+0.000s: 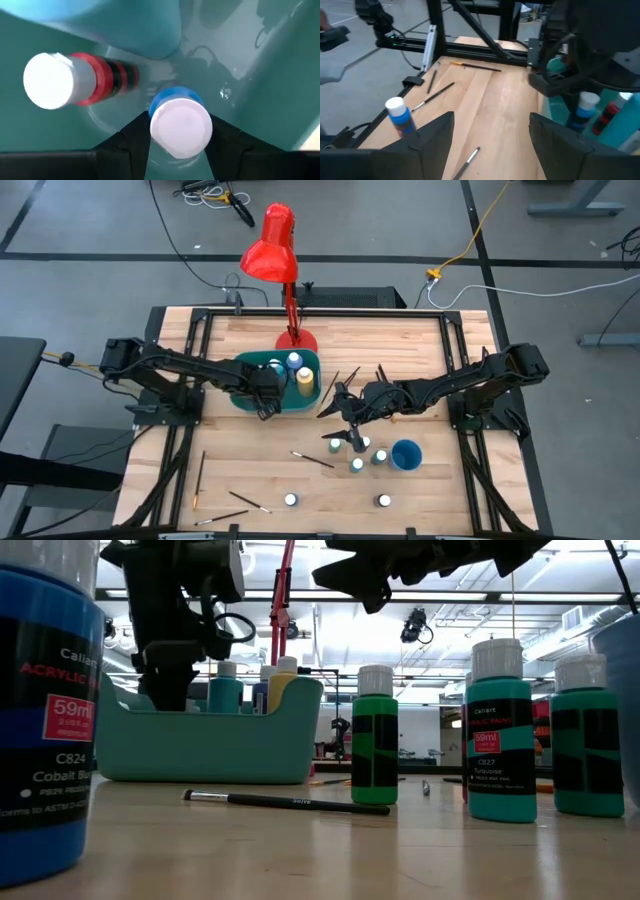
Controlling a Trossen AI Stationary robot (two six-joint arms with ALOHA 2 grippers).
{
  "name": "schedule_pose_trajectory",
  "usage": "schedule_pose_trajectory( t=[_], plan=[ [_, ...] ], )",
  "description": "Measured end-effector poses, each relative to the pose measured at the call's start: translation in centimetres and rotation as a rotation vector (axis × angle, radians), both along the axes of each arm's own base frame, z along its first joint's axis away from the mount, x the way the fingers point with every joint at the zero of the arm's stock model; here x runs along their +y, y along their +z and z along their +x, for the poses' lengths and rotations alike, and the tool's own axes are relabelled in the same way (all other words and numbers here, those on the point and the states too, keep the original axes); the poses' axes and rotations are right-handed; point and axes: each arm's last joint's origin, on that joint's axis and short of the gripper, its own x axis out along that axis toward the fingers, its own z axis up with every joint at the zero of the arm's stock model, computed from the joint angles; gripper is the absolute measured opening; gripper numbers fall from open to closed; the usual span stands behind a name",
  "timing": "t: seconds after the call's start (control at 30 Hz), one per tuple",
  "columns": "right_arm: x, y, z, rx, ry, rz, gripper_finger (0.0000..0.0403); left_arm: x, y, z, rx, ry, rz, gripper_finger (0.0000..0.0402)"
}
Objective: Pick & Place Paint Supplies
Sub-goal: Put the small light blue paint bottle into the green bin, then put the small light green paint bottle into the green bin
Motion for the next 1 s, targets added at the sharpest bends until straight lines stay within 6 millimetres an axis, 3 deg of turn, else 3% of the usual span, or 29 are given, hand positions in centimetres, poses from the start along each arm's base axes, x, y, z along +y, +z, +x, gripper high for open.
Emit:
schedule_pose_trajectory(
  t=[0.3, 0.5, 0.67, 1.0],
  plan=[
    [0.0, 0.0, 0.0, 0.001, 0.007, 0.002, 0.0263, 0.0, -0.4, -0.1, 0.026, -0.013, -0.012, 0.0216],
    [0.0, -0.1, 0.0, 0.008, 0.008, 0.001, 0.0263, -0.1, 0.0, -0.3, 0.062, -0.006, -0.062, 0.0228],
    [0.0, -0.1, 0.0, 0.011, 0.007, 0.0, 0.0263, -0.2, 2.3, -0.4, 0.131, 0.016, -0.007, 0.0229],
    [0.2, -0.4, -0.2, 0.049, 0.06, 0.024, 0.0263, -1.5, 9.3, 0.1, 0.123, 0.012, 0.137, 0.0229]
  ],
)
